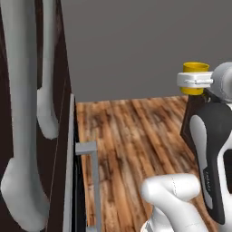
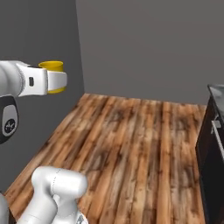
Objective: There is a tray on the dining counter. Grab the cup, mug, and pitcher and place them on the tray. The pitcher may be placed next to the tray if it cannot fit the tray.
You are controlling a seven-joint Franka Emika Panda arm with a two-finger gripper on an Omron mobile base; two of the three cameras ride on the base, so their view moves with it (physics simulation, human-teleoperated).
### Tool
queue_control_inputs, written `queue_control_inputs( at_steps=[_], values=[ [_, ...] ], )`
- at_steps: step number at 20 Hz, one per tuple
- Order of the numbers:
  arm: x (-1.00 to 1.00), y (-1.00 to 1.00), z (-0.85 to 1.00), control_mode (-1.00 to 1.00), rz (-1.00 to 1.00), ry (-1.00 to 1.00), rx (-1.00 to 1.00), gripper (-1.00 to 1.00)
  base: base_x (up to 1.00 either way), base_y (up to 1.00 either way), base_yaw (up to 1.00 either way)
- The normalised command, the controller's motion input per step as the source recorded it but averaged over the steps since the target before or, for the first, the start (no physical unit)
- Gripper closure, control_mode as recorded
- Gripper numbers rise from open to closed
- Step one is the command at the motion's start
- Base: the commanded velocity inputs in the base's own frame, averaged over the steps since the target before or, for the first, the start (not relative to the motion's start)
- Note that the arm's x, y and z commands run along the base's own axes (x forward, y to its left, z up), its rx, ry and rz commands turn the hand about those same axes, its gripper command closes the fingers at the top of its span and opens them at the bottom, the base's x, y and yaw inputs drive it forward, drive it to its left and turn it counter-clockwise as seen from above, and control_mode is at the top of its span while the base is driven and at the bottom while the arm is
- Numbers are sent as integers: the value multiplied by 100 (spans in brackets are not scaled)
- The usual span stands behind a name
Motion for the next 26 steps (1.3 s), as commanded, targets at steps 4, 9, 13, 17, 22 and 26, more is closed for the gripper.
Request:
queue_control_inputs(
  at_steps=[4, 9, 13, 17, 22, 26],
  values=[
    [0, 0, 0, 100, 0, 0, 0, 100, 100, 0, 0],
    [0, 0, 0, 100, 0, 0, 0, 100, 100, 0, 0],
    [0, 0, 0, 100, 0, 0, 0, 100, 100, 0, 0],
    [0, 0, 0, 100, 0, 0, 0, 100, 100, 0, 0],
    [0, 0, 0, 100, 0, 0, 0, 100, 100, 4, 0],
    [0, 0, 0, 100, 0, 0, 0, 100, 100, 16, 0]
  ],
)
